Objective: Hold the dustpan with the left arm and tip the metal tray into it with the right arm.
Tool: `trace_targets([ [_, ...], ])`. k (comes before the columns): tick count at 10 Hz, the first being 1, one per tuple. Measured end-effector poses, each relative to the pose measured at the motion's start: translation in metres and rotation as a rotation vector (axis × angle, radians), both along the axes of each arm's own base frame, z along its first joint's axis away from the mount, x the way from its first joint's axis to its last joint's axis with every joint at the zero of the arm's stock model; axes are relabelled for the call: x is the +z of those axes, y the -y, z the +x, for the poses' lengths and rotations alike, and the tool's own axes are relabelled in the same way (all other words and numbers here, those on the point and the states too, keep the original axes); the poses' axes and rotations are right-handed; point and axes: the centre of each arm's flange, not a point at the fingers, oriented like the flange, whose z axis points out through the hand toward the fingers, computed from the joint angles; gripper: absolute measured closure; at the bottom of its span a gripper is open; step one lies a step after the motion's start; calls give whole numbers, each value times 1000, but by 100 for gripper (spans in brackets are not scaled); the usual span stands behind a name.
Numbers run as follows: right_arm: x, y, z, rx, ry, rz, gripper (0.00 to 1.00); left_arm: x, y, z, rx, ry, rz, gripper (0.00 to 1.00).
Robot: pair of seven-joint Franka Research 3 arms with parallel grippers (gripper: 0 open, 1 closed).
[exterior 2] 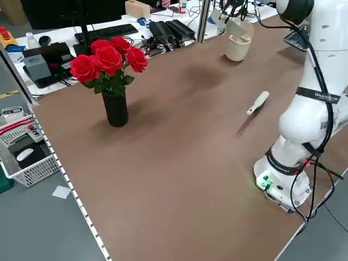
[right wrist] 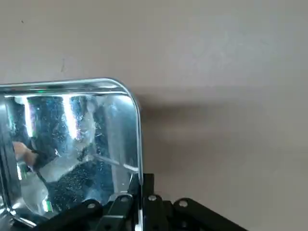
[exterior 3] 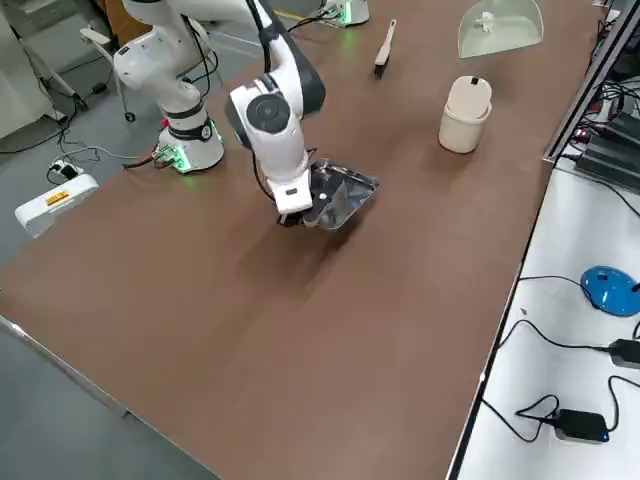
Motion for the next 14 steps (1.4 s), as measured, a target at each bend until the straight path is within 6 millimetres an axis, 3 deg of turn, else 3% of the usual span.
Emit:
trace_targets([
  [5,-48,0,-2,27,-5,63,95,30,34,1,-4,73,76,67],
  [8,-78,13,-10,36,3,84,95,7,71,0,-48,120,165,67],
  [14,-97,16,-16,13,-18,105,93,-5,107,-11,-99,195,257,67],
])
